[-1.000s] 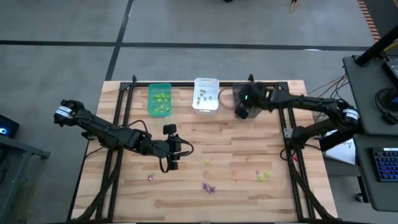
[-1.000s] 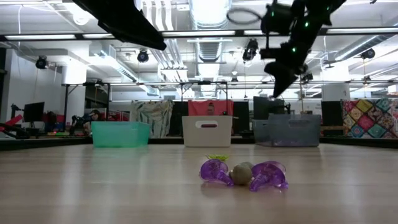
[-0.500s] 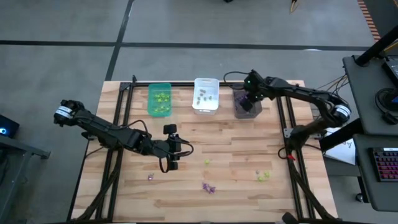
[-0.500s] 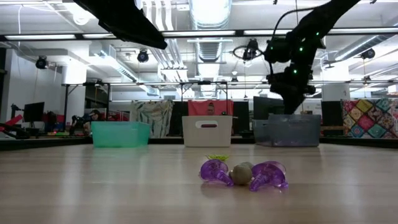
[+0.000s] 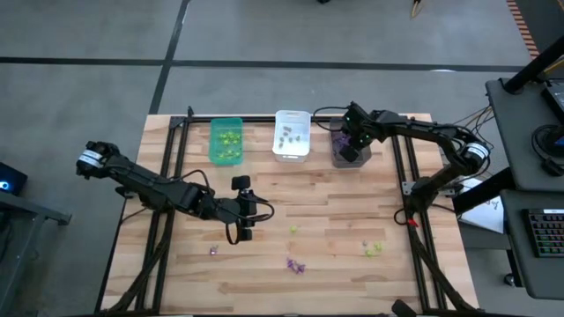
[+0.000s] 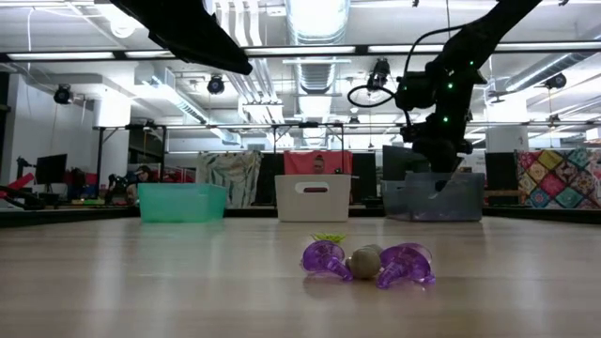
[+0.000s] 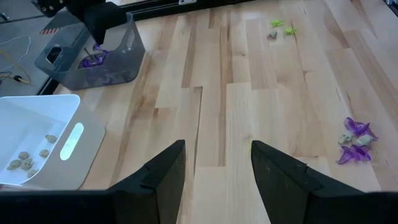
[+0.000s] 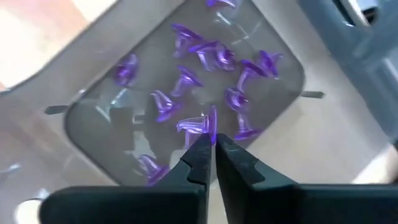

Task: Sort Halloween decoration
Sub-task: Put the purple witch hat toy into the gray bin, then put the green spider toy into the blue bin

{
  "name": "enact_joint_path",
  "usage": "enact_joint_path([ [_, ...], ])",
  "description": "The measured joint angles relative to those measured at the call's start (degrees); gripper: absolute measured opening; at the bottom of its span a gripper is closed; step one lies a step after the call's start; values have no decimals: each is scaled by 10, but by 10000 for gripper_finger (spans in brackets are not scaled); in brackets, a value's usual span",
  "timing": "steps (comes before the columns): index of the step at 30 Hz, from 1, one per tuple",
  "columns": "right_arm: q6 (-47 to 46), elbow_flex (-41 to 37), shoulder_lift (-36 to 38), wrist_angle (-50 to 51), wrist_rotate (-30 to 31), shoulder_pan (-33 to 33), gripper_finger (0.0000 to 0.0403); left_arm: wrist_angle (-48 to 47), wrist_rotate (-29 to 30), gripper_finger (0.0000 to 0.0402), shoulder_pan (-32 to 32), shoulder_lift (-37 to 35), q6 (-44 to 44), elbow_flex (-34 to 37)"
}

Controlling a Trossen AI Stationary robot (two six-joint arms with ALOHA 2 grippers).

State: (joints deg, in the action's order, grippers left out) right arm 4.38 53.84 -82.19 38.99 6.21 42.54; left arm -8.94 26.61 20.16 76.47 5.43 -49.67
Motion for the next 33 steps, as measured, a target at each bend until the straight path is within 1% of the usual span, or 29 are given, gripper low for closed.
enact_joint_path([
  [4,2,0,0,-3,-7,0,40,0,0,166,0,0,0,0],
  [7,2,0,0,-3,-7,0,51,1,0,166,0,2,0,1],
  [14,1,1,17,-1,-7,-3,54,18,0,166,0,30,-11,3],
  [19,-20,2,60,2,-7,-21,54,48,-1,166,0,61,-40,3],
  [26,-63,2,143,2,-7,-82,54,88,-1,166,0,107,-80,3],
  [33,-115,0,203,2,-7,-189,54,113,-3,166,0,147,-99,3],
])
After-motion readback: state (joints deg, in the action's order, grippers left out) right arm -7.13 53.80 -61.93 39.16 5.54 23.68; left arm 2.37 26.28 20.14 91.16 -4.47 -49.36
